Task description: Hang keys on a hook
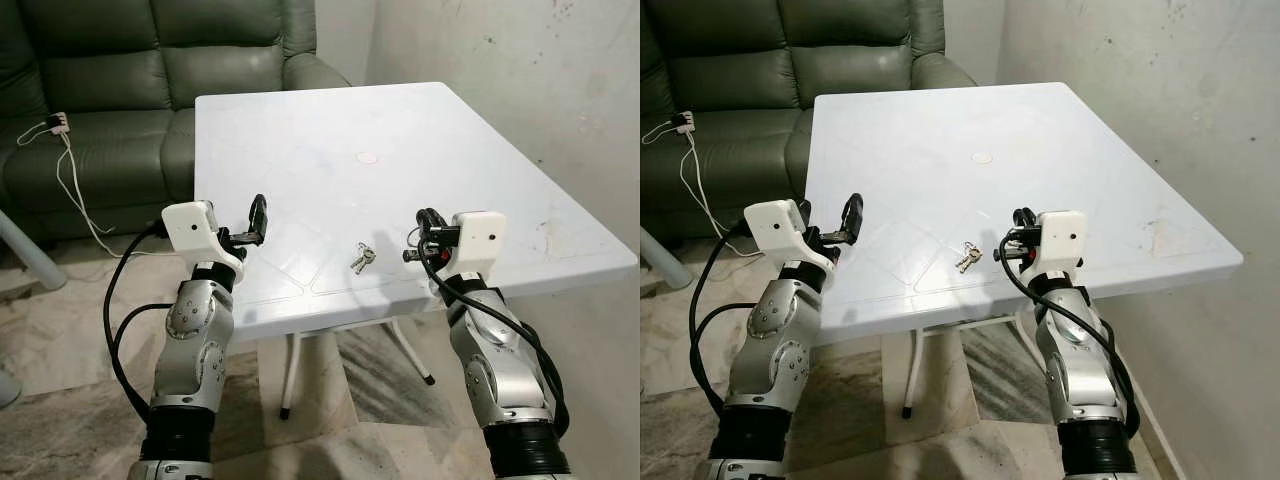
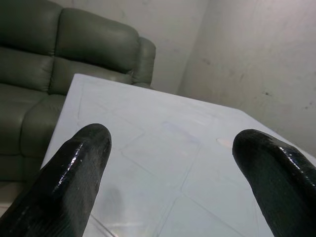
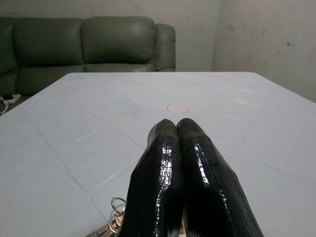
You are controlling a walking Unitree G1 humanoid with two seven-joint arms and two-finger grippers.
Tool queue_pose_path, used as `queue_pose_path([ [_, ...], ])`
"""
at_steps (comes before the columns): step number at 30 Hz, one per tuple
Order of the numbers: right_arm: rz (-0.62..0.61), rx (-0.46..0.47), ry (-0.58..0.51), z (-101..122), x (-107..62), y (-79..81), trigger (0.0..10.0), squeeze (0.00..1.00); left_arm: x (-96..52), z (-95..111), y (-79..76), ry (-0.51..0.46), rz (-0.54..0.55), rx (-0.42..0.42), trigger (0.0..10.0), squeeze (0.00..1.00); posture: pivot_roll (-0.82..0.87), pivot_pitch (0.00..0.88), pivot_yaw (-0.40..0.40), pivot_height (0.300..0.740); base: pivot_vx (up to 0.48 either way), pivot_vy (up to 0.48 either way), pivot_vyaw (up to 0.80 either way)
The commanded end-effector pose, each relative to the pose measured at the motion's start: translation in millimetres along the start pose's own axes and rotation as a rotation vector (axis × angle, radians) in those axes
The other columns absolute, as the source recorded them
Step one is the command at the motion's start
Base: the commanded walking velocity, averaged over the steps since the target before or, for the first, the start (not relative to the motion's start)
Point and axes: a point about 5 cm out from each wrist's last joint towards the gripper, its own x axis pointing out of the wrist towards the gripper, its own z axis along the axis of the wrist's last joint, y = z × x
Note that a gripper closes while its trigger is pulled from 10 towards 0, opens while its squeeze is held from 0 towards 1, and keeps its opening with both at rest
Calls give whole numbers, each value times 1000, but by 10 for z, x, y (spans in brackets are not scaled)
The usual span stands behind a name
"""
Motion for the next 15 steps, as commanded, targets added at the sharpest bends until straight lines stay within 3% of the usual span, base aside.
queue_pose_path([
  [1,10,-13,-35,105,33,12,10000,0,27,34,-28,-14,-10,11,10000,0,6,0,-55,740,0,0,-706],
  [7,22,-17,-30,102,30,22,10000,0,30,28,-49,-13,-14,10,10000,0,5,0,-60,740,0,0,-708],
  [15,31,-19,-26,98,31,34,10000,0,22,18,-51,-10,-13,1,10000,0,7,0,-61,740,0,-368,-706],
])
